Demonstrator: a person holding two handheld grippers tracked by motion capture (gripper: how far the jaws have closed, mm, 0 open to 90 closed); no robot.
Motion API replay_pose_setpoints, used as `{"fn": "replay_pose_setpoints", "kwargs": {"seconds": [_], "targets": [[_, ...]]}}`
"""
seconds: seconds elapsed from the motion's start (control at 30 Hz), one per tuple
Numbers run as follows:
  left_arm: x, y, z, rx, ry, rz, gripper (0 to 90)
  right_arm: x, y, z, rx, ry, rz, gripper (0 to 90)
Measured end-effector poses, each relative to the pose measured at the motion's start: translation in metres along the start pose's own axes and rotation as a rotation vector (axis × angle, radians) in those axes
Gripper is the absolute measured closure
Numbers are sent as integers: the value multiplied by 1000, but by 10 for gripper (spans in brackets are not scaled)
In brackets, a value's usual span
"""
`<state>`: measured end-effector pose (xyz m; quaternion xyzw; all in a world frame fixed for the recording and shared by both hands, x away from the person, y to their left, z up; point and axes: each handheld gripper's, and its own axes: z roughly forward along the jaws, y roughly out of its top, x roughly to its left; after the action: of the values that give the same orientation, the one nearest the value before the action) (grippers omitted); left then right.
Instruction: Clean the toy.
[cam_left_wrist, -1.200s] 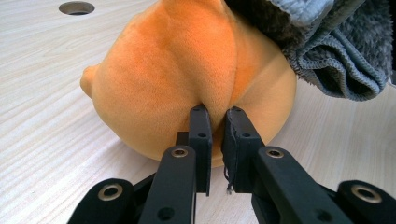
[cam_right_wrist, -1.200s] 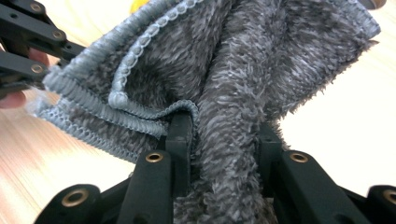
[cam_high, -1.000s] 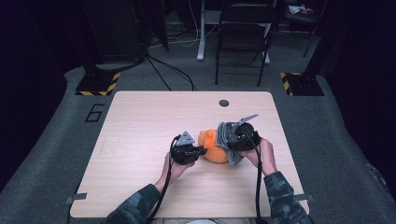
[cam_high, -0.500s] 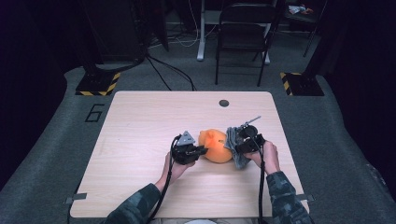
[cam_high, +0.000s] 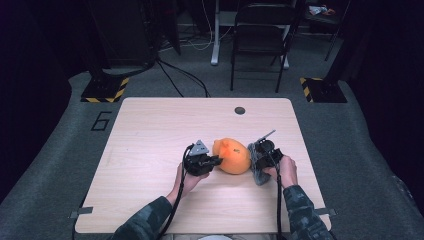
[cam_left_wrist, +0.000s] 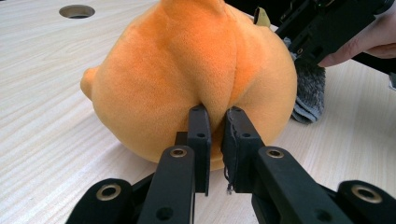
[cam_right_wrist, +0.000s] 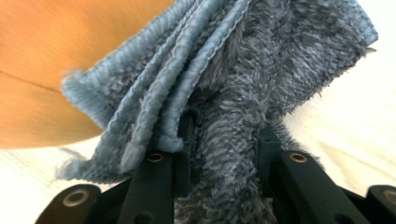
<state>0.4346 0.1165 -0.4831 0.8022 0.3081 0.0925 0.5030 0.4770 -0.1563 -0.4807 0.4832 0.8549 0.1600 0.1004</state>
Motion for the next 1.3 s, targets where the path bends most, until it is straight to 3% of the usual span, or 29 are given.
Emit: {"fn": "replay_pose_setpoints", "kwargs": {"seconds": [0.1,0.17,0.2,0.33,0.43,0.53,0.57,0.6,0.63,0.73,0.83,0.93,1.0,1.13,1.23,1.3], "targets": [[2,0,-1,0,2,-2,815,-2,1,-9,-3,-15,14,685],[2,0,-1,0,2,-11,814,-5,3,-31,-65,-24,21,688],[2,0,-1,-4,4,-14,814,-5,3,-31,-65,-24,21,688],[2,0,-1,2,4,-11,812,3,8,-70,-191,20,8,688],[3,0,0,-6,10,-11,811,17,12,-83,-231,63,-42,688],[2,0,-1,-7,12,-13,805,32,16,-74,-215,79,-77,688],[1,0,-1,2,20,7,798,35,16,-69,-197,71,-78,688],[1,0,-1,2,20,7,757,35,16,-69,-197,71,-78,688],[0,1,-2,10,32,32,757,37,16,-58,-203,60,-64,690],[-5,6,-5,49,83,114,638,32,15,-59,-223,64,-69,691],[-10,6,-3,88,128,146,526,30,15,-58,-230,65,-54,691],[-13,5,-2,95,192,219,448,29,15,-58,-229,70,-54,690],[-16,5,2,101,205,275,423,29,15,-58,-234,66,-56,690],[-22,1,13,98,216,360,449,29,15,-56,-242,57,-63,690],[-23,2,16,72,224,323,642,28,15,-54,-249,45,-58,690],[-24,4,16,74,225,315,721,26,15,-55,-252,49,-52,691]]}}
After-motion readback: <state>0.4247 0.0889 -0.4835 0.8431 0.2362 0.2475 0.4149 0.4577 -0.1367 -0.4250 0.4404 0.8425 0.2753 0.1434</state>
